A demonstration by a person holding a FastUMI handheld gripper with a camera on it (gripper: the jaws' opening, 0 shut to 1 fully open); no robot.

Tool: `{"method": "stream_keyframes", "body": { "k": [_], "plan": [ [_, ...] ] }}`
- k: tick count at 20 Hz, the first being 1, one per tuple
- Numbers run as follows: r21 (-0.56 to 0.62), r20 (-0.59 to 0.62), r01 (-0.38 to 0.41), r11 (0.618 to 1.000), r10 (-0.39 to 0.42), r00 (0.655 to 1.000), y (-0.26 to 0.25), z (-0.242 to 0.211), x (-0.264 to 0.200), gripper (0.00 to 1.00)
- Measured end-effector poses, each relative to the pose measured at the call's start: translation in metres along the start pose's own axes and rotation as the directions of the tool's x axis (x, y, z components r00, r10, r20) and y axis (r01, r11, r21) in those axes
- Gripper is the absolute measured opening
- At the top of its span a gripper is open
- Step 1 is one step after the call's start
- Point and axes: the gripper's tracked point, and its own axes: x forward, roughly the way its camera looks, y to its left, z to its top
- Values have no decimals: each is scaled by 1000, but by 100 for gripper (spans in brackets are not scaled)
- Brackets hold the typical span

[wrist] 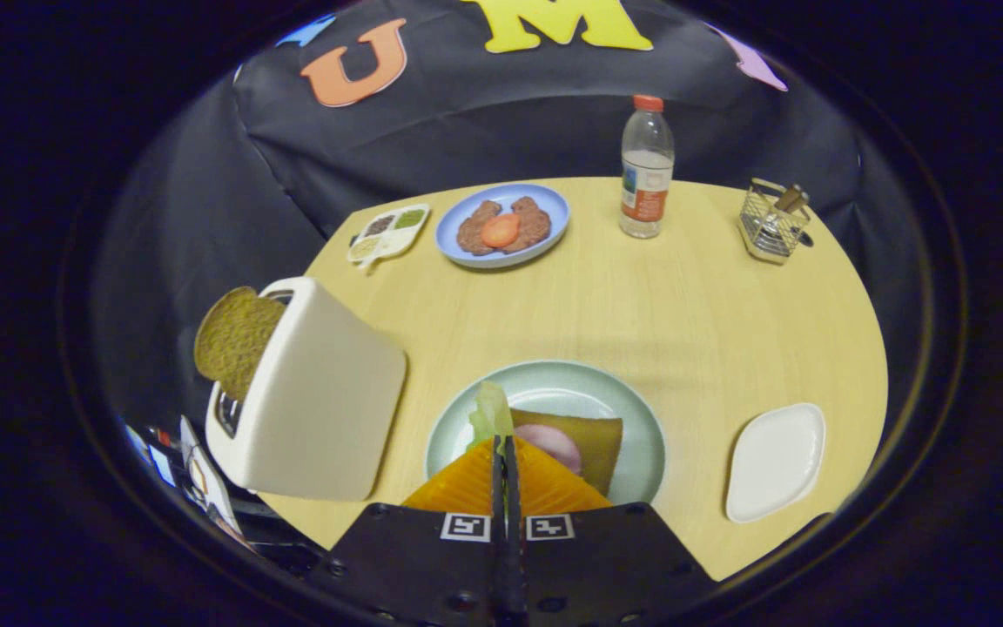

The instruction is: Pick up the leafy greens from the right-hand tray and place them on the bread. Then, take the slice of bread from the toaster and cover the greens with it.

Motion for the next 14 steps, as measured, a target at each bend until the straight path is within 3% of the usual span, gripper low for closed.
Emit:
{"method": "stream_keyframes", "body": {
  "k": [4, 7, 11, 14],
  "plan": [
    [21, -55, 25, 999, -24, 998, -14, -4, 24, 0],
    [-59, -68, 56, 997, -60, 996, -16, -4, 31, 1],
    [-124, 17, 178, 976, -177, 984, -28, 9, 27, 5],
    [-126, 40, 204, 971, -201, 979, -27, 10, 19, 11]
  ]
}}
